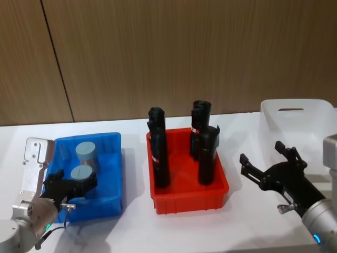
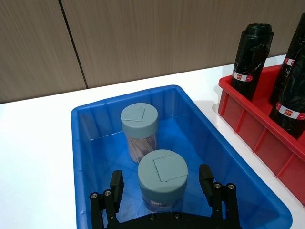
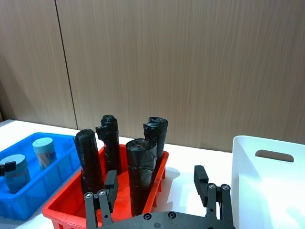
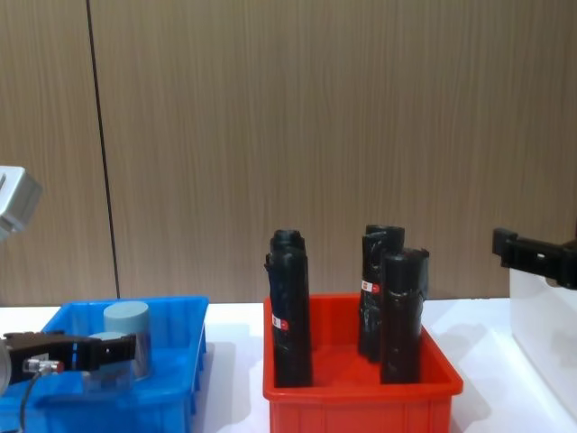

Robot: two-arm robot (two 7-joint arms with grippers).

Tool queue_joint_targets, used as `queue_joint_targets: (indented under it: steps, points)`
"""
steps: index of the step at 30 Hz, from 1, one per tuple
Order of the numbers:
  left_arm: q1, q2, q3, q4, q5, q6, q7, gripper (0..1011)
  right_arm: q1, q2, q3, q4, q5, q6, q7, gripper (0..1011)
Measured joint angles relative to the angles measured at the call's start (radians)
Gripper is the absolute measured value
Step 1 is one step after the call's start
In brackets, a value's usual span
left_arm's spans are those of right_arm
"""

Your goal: Pick the cotton swabs from the blue box and place them into the white box.

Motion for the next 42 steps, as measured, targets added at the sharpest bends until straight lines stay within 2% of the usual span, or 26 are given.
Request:
queue_joint_targets:
  steps: [10,20,21,23,32,42]
  points:
    - [-0.015,-0.01,-0.002,0.038,-0.002,-0.014,-0.016,994,0.0,0.0,0.0,0.0,0.0,0.0,0.0,1002]
    - [-0.032,-0.02,-0.002,0.068,0.001,-0.022,-0.032,735,0.0,0.0,0.0,0.0,0.0,0.0,0.0,1002]
    - [-0.033,-0.02,-0.002,0.069,0.002,-0.022,-0.032,678,0.0,0.0,0.0,0.0,0.0,0.0,0.0,1002]
    - [-0.033,-0.021,-0.002,0.07,0.003,-0.022,-0.034,651,0.0,0.0,0.0,0.0,0.0,0.0,0.0,1002]
    - [-0.031,-0.019,-0.004,0.047,0.018,-0.021,-0.035,641,0.0,0.0,0.0,0.0,0.0,0.0,0.0,1002]
    - [-0.019,-0.004,-0.008,-0.04,0.059,-0.019,-0.051,643,0.0,0.0,0.0,0.0,0.0,0.0,0.0,1002]
